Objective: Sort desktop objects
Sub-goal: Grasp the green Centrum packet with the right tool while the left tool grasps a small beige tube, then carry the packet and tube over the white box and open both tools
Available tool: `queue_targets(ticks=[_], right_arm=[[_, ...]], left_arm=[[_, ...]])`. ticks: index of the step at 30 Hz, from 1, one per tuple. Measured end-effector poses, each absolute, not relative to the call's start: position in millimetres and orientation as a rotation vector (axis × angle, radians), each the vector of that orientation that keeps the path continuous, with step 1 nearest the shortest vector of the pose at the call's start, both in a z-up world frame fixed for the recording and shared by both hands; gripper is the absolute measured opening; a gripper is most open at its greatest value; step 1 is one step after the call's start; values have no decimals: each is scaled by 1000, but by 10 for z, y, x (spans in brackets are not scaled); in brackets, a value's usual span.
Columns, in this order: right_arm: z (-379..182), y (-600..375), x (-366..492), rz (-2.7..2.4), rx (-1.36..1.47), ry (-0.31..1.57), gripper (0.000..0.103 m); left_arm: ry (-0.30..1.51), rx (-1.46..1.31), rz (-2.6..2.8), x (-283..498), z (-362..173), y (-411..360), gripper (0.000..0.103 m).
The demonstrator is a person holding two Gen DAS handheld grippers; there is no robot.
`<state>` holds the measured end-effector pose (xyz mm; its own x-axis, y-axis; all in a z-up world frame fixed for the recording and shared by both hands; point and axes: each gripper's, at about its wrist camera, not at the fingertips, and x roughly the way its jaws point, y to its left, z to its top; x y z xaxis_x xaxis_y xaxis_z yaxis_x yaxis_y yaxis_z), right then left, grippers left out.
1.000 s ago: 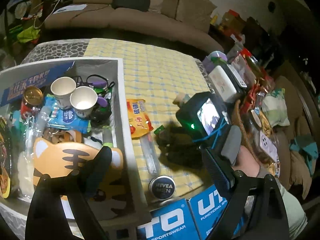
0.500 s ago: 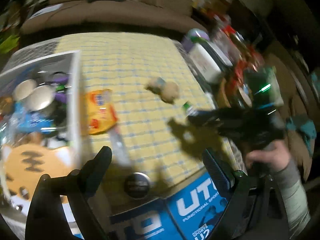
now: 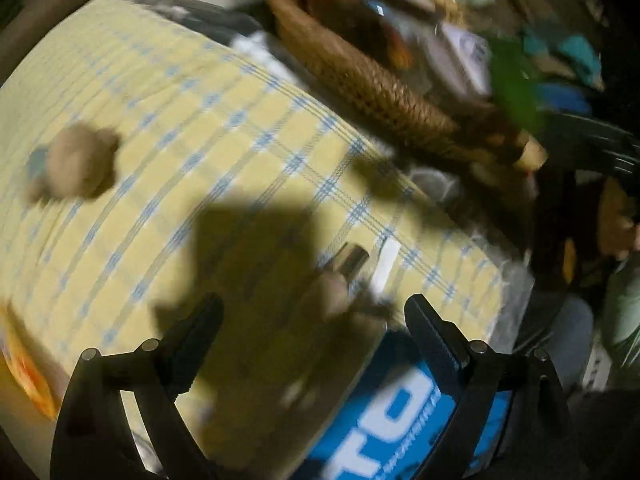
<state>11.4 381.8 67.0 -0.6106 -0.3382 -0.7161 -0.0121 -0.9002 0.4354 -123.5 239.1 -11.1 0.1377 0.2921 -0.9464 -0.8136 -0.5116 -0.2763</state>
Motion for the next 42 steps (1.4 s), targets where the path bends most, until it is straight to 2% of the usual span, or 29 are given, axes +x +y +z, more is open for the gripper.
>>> queue_targets(ticks=[8,10,15,16,18,26,36,42], right_arm=[[706,3968,359,-2564,1256,-613,26],[694,3930,356,-2554,1249,-602,26],[616,3867,348,-2529,1239,-605,26],[590,3863,343,-2530,1241,-610,26],[562,3869,327,-2527,1245,-618,26],[488,3796,282,-2518,1287,-623,26],[762,3185,-137,-2476,1296,-488,26],[984,2426,-475,-2430,1266,-382,26]], left_arm=[[706,-1544,1298,-1151,-284,2708,90],[769,-1567,1299,-1156,-376,2725,63],[828,-1563,1315,-1135,-422,2759,52],[832,-1551,1336,-1138,-405,2751,39],[841,-1545,1405,-1192,-384,2701,21],[584,-1554,1606,-1401,-187,2281,21],[113,-1447,1800,-1333,879,1205,21],[-83,-1360,1943,-1180,1270,100,21]])
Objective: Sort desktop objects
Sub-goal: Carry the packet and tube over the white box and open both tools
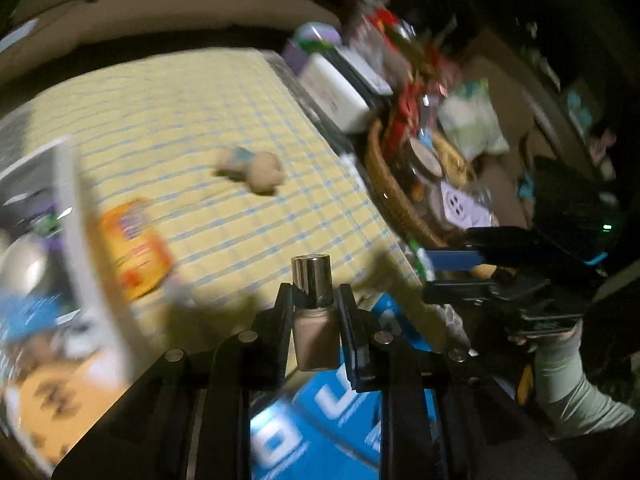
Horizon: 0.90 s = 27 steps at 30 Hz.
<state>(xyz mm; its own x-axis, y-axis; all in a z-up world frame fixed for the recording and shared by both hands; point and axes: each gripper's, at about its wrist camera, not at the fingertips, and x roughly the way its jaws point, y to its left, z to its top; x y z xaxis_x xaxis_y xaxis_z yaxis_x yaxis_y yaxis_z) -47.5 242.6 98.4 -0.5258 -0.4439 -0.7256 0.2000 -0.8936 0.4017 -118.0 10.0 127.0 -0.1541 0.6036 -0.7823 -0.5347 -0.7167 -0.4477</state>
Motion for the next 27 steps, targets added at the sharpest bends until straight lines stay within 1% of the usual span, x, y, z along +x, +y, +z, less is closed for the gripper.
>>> queue_targets(ticks=[3,7,12,15,19,22,24,27], right_arm=[[1050,1984,-680,-2386,1261,-332,26],[1113,1332,-997,-2312,1257,-266,26],[1096,590,-1420,-2234,1271,-213,26],[1078,255,-1670,-2205,1278,-211,26],[1001,-51,-2016,-2233,1303,-149,26],[807,-106,-2292,-2272,1367,-108,26],[698,-63,-2416,-2291,1398,-122,26],[615,106,-2555,-2306,1402,-217,26]], left_arm=[[-113,-1357,2021,-1078,1375,-503,21],[-232,-1359,2124,-1016,1380,-1309,21],[-366,-1366,2223,-1029,1170,-2022,21],[-482,-1363,2253,-1094,1032,-2398,21],[-585,-1371,2255,-1275,831,-2649,21],[-595,-1369,2266,-1459,763,-2644,21],[-616,-1366,2252,-1615,718,-2582,21],[-629,-1340,2221,-1845,711,-2451,21]])
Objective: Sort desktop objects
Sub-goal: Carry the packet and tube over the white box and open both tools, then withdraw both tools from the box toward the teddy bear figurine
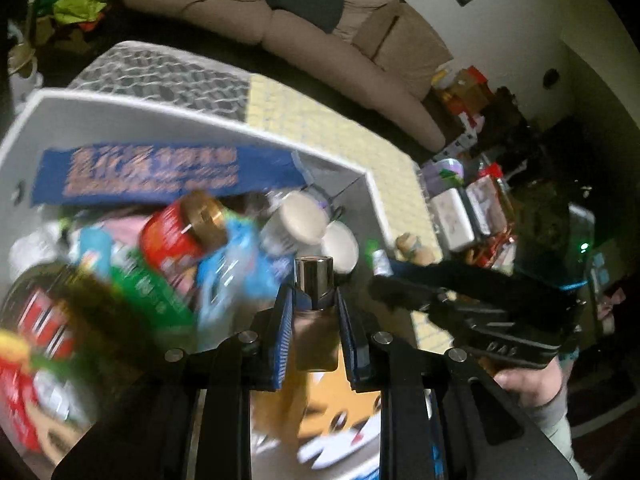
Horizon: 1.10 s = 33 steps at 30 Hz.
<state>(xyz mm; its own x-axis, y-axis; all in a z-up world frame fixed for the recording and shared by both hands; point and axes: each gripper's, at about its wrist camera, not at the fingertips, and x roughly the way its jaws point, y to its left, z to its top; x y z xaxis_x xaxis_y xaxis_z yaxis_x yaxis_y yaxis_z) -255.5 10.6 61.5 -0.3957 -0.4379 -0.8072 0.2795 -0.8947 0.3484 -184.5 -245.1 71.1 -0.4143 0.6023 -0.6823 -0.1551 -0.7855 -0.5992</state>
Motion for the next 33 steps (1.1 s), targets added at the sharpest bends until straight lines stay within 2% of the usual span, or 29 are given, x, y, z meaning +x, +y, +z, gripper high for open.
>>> queue_targets(ticks=[3,8,9,10,13,20,23,25,26,31,33], right_arm=[[522,133,-2663,-2272,1398,-287,26],[328,30,-2812,-2279,1412,-250,29],[299,25,-2833,-2279,1413,-253,29],[260,27,-2855,-2275,1423,-269,32],[277,59,-2832,-2288,1390,-283,40],[507,270,-2632,-2326,1336,-315,42],[598,370,-2472,-2344,1335,-308,45],[671,434,-2325,-2365,1335,-280,49],[703,458,-2261,-2369,1335,-272,49],[865,722,-1810,-2388,1323,-292,67],[899,857,-1680,-2398,1327,-310,72]], left_arm=[[-634,-1359,2196,-2036,665,-2326,21],[-611,-1410,2231,-2217,542,-2256,21],[-617,-1405,2230,-2226,531,-2269,24],[-627,-1400,2235,-2215,534,-2290,30],[-639,-1383,2256,-2148,572,-2372,38],[-565,-1378,2305,-1893,700,-2377,52],[-476,-1397,2362,-1744,754,-2289,64],[-470,-1387,2378,-1642,794,-2259,76],[-483,-1374,2379,-1560,824,-2227,78],[-465,-1329,2360,-1236,936,-1977,90],[-436,-1309,2353,-1109,990,-1797,92]])
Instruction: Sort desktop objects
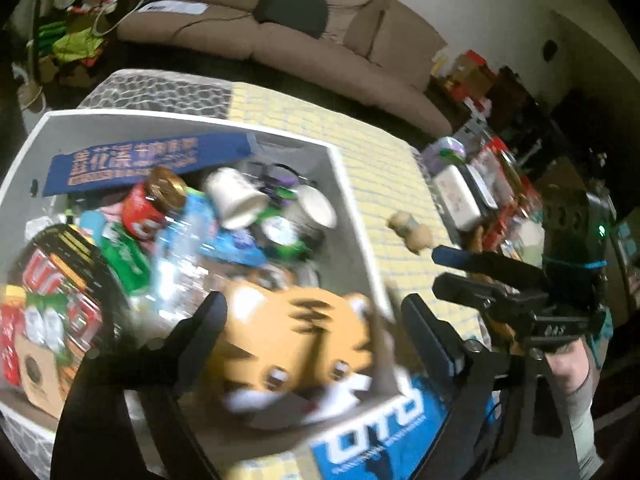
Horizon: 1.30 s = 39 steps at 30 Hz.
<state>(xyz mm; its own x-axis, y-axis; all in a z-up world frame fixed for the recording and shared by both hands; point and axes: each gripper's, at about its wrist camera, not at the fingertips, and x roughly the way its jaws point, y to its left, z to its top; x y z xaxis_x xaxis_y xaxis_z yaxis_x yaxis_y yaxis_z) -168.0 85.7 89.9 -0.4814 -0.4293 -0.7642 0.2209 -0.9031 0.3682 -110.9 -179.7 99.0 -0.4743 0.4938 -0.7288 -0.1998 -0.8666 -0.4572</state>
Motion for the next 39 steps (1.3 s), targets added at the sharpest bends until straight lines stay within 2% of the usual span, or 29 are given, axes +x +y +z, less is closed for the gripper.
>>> queue_targets(ticks=[3,4,6,9,17,21,25,32,39], right_arm=[[903,1092,-1479,-2415,1347,-343,90],[894,1177,-1408,-2428,1360,-352,96],[880,1314,-1312,-2442,1377,-361,103],[882,1559,-1190,-2486,1391,-369,103],[823,2426,-924,-2547,1362,-589,103],[727,2762,-909,-2578,1366,-631,103],[600,2969,-948,-2622,1373,-619,103],[256,3247,-1288,-2668,1396,-559,103],[-75,3245,-1663,-2651,1444,-406,103]], left_arm=[[-397,-1285,2328,-986,1040,-1515,96],[-380,-1285,2322,-963,1050,-1415,100],[-340,-1284,2326,-925,1080,-1237,103],[-330,-1290,2314,-921,1102,-1010,103],[-285,-1310,2279,-1007,1067,-384,103],[-224,-1323,2273,-1098,969,-26,103],[-198,-1340,2287,-1289,828,257,103],[-381,-1380,2296,-1987,624,549,103],[-337,-1519,2276,-2751,251,912,103]])
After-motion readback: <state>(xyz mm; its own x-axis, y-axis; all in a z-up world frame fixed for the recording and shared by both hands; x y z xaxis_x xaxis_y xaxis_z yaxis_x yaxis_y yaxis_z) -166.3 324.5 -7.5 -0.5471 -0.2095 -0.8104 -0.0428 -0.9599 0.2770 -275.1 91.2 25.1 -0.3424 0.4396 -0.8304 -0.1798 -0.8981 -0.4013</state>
